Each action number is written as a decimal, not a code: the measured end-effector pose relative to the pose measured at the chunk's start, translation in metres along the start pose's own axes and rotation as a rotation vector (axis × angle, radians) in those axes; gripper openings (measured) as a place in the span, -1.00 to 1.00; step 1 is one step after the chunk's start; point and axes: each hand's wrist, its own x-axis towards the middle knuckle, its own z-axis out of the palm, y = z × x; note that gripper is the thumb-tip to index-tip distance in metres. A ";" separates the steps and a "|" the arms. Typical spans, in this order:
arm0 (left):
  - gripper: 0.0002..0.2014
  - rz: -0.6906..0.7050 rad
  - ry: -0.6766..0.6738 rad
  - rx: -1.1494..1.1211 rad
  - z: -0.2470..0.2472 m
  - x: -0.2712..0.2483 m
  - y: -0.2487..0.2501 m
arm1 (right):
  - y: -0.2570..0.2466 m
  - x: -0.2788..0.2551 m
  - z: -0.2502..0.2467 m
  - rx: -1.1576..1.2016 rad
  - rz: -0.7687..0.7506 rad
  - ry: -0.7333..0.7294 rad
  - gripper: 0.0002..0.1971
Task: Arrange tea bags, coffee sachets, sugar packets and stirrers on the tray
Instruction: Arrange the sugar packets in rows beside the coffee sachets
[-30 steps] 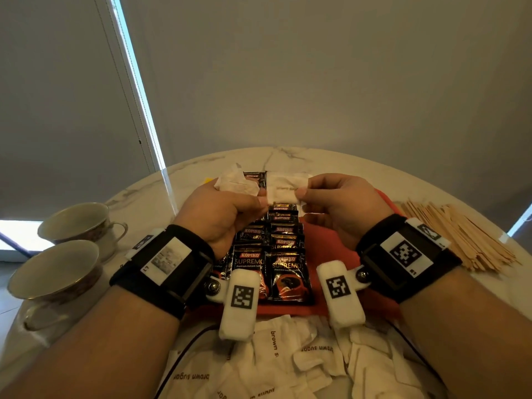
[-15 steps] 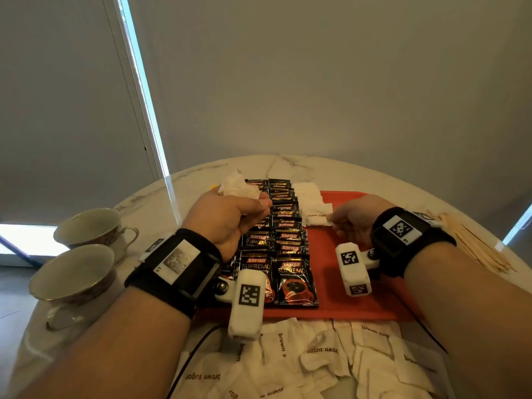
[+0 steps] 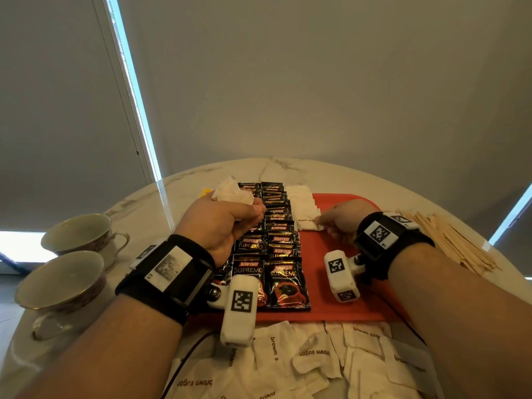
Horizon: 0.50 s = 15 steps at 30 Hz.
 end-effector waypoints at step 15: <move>-0.78 -0.170 -0.120 -0.059 0.008 -0.010 0.004 | -0.017 -0.051 0.021 0.516 -0.309 -0.220 -0.80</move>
